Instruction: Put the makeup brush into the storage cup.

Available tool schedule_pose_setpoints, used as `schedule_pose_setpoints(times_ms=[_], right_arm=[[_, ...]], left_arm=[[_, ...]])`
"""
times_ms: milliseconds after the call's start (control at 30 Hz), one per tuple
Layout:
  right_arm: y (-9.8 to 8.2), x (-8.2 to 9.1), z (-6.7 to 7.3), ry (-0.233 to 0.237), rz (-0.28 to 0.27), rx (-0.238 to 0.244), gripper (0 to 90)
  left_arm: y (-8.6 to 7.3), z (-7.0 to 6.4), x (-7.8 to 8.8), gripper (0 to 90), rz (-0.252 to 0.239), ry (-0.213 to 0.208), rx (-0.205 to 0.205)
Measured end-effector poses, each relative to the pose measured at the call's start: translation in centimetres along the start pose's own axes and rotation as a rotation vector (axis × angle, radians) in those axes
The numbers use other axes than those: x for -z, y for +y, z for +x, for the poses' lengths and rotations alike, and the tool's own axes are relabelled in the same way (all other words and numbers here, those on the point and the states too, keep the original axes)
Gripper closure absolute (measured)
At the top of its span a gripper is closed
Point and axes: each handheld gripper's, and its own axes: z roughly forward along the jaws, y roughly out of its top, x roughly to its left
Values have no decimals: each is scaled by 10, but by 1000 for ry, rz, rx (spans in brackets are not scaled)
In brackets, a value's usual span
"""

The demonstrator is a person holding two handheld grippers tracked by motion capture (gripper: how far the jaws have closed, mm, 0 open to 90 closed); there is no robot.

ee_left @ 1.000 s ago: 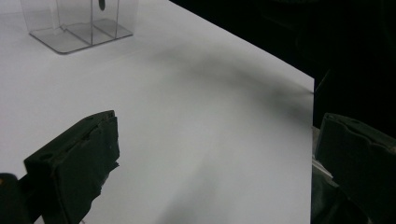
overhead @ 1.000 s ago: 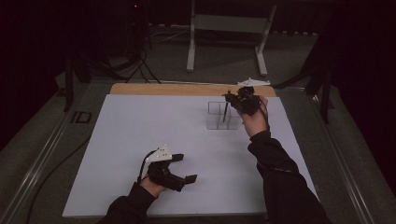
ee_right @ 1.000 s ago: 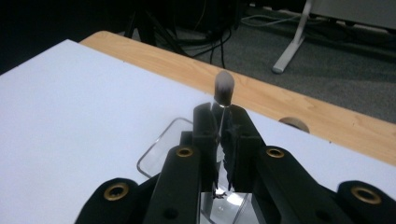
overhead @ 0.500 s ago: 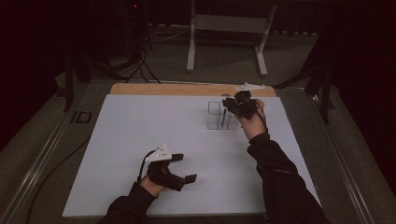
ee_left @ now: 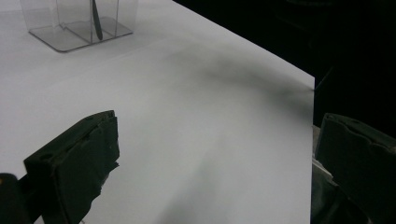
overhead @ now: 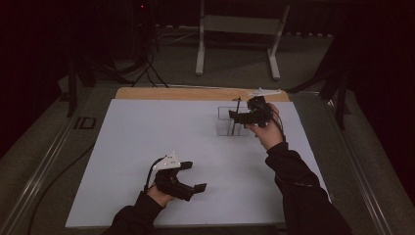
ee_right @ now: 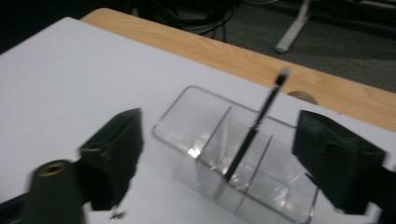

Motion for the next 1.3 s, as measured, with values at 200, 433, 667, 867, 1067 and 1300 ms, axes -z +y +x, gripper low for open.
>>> schedule_pose_setpoints(times_ms=[200,433,667,867,1067,1300], right_arm=[[-6,15,1,72,-10,6,105],[-18,28,7,112,-16,19,106],[-28,39,14,131,-18,34,129],[-41,48,22,186,-36,47,153],[-59,52,31,235,-46,71,158],[-82,54,34,299,-45,84,168]], left_arm=[[0,0,-1,9,2,-1,0],[0,-1,-1,9,7,-5,-1],[1,-2,0,9,7,-8,-3],[1,-2,0,9,15,-14,-12],[1,-3,-2,9,28,-24,-27],[2,-5,-2,10,45,-48,-59]])
